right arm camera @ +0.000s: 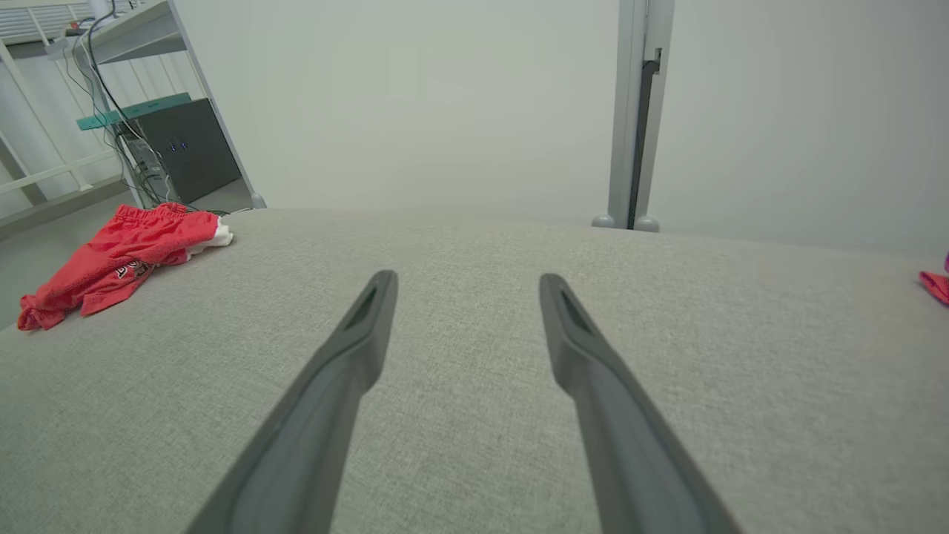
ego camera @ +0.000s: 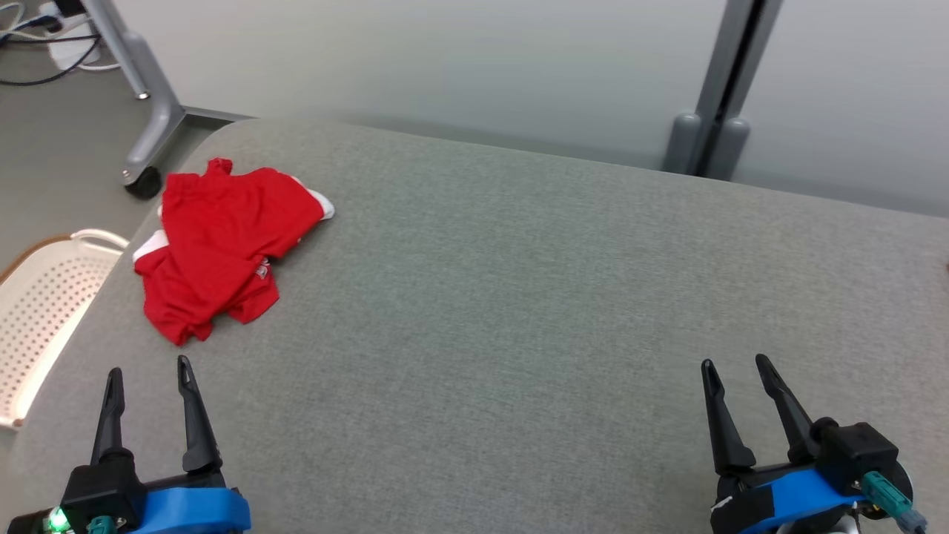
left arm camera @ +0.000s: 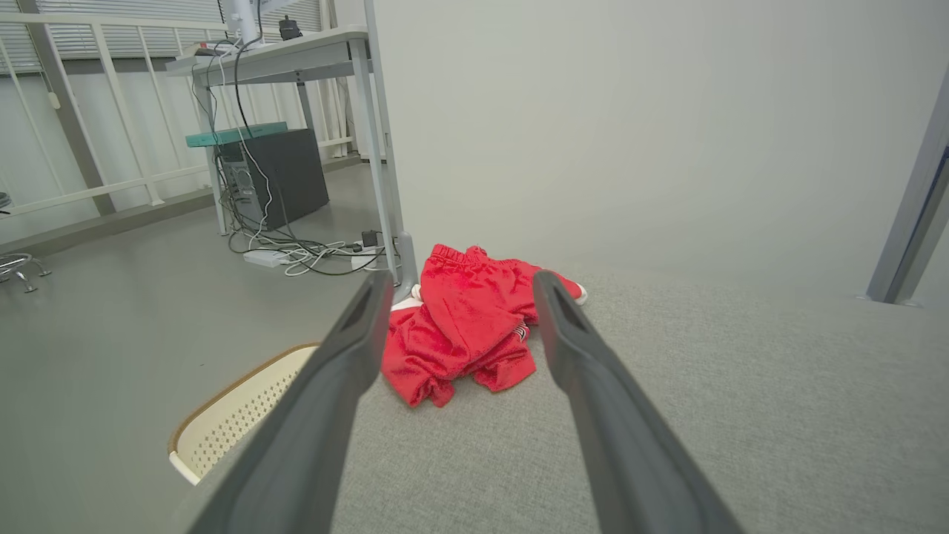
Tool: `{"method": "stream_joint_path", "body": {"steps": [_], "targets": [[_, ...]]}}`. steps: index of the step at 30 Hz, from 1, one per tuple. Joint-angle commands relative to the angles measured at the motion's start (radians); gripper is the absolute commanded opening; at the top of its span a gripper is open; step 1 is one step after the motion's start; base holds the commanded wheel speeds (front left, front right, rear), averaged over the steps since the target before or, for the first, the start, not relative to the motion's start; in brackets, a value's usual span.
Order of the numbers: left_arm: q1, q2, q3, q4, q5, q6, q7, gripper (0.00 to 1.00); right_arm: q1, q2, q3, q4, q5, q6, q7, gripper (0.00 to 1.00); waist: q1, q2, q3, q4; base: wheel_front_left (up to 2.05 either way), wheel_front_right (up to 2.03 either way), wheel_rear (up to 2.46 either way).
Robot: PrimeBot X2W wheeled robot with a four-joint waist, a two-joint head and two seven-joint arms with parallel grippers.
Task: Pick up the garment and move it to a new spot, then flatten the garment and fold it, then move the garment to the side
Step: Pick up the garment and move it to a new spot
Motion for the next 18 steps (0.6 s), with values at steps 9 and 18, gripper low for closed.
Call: {"method": "stream_joint_path", "body": {"steps": [9,18], "targets": [[0.008,0.004,0.003,-0.009,-0.004,0.003,0.000,1.00,-0.012,-0.002,-0.009,-0.004,-0.022,0.000,-0.003,1.00,-0.0001,-0.0001,0.030,0.134,0.00,0.00,0.00],[0.010,0.000,0.010,-0.014,-0.011,0.011,0.000,1.00,-0.019,-0.002,0.006,-0.001,-0.029,0.000,-0.003,1.00,-0.0001,-0.0001,0.041,0.139,0.00,0.00,0.00]]}}
